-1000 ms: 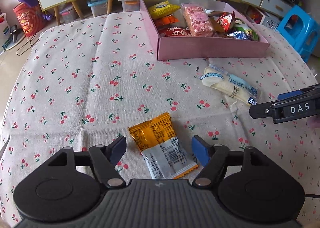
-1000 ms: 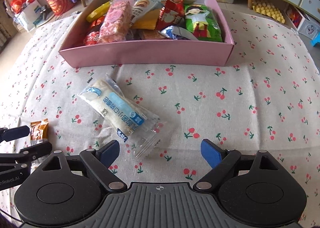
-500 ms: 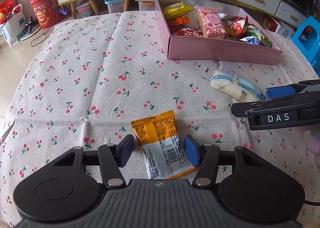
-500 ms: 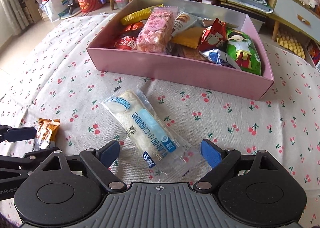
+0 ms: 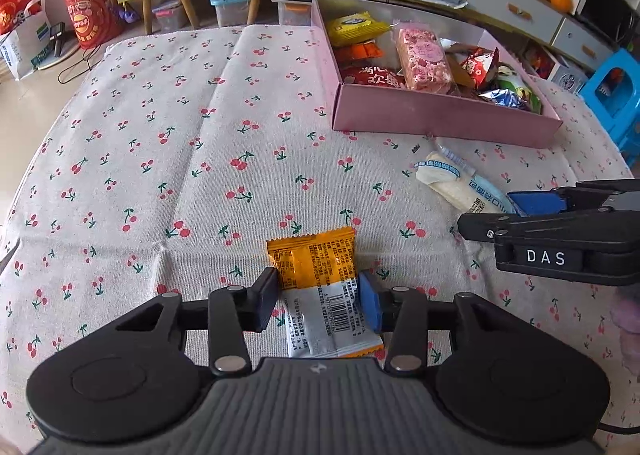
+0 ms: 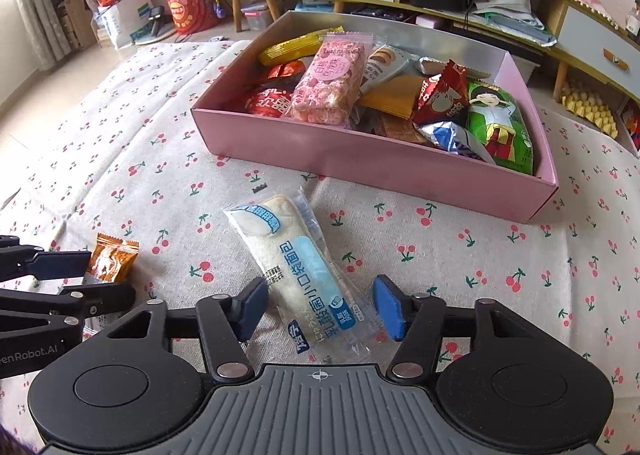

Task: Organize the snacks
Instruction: 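Grasp the white milk bar with the right tool while the left tool holds the orange packet, then carry the orange packet and white milk bar into the pink box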

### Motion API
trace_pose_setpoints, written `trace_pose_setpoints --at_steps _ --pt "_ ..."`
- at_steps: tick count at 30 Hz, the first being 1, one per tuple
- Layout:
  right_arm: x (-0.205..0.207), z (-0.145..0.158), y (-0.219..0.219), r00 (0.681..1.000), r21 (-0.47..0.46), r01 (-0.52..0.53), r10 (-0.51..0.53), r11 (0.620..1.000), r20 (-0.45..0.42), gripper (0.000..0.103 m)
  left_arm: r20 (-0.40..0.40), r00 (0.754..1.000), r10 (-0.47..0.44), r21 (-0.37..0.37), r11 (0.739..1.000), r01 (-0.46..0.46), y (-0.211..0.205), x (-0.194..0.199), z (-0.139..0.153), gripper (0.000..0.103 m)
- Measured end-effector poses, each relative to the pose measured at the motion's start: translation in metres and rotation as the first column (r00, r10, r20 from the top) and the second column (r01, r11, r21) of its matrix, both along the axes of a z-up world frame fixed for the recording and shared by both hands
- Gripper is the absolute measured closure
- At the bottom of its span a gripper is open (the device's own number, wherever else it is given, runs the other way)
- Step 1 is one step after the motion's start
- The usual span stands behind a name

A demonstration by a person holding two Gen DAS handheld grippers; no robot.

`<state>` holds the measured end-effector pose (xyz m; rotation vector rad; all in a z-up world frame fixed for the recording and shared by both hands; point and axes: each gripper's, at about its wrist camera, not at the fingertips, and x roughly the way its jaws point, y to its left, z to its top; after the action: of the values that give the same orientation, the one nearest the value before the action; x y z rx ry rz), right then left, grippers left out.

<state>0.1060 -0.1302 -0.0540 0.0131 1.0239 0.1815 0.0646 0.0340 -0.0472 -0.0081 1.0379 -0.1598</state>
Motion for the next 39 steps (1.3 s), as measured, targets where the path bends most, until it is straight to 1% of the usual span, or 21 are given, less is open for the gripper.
trace_pose_setpoints --at_steps 1,4,7,11,15,18,25,30,34,37,39 --pt "0.000 0.001 0.000 1.000 0.007 0.001 -0.001 1.000 -0.003 0.059 -0.002 1.000 0.000 -0.006 1.000 0.000 0.000 0.000 0.000 0.063" --pt "0.001 0.002 0.000 1.000 0.010 0.018 -0.017 1.000 -0.025 0.066 -0.013 1.000 0.003 -0.029 1.000 -0.004 0.001 0.001 0.001 0.063" --pt "0.002 0.004 -0.005 0.997 0.041 0.049 -0.046 0.998 -0.055 0.067 -0.025 1.000 0.016 -0.059 0.998 -0.018 0.004 0.004 0.003 0.064" --pt "0.003 0.006 -0.015 0.990 0.106 0.101 -0.090 0.989 -0.106 0.068 -0.039 0.999 0.034 -0.098 0.995 -0.038 0.007 0.007 0.005 0.064" --pt "0.001 0.007 -0.025 0.978 0.181 0.159 -0.130 0.971 -0.163 0.068 -0.039 0.998 0.040 -0.118 0.992 -0.044 0.007 0.008 0.007 0.064" --pt "0.000 0.010 -0.031 0.971 0.230 0.192 -0.150 0.954 -0.188 0.069 -0.034 0.999 0.043 -0.130 0.990 -0.047 0.008 0.009 0.010 0.064" --pt "-0.003 0.023 -0.044 0.962 0.325 0.245 -0.188 0.913 -0.196 0.069 -0.020 0.998 0.051 -0.158 0.986 -0.054 0.007 0.015 0.018 0.064" --pt "-0.005 0.032 -0.052 0.957 0.369 0.274 -0.216 0.888 -0.191 0.069 0.000 0.998 0.062 -0.178 0.982 -0.061 0.005 0.020 0.026 0.064" --pt "-0.004 0.038 -0.060 0.952 0.397 0.300 -0.246 0.867 -0.182 0.069 0.016 0.997 0.074 -0.210 0.975 -0.069 0.002 0.025 0.034 0.064" --pt "-0.002 0.041 -0.065 0.949 0.419 0.313 -0.265 0.852 -0.169 0.069 0.025 0.997 0.078 -0.252 0.965 -0.069 0.000 0.029 0.038 0.064" --pt "0.001 0.044 -0.069 0.947 0.429 0.320 -0.278 0.844 -0.161 0.069 0.033 0.996 0.081 -0.258 0.964 -0.070 -0.002 0.032 0.039 0.064"
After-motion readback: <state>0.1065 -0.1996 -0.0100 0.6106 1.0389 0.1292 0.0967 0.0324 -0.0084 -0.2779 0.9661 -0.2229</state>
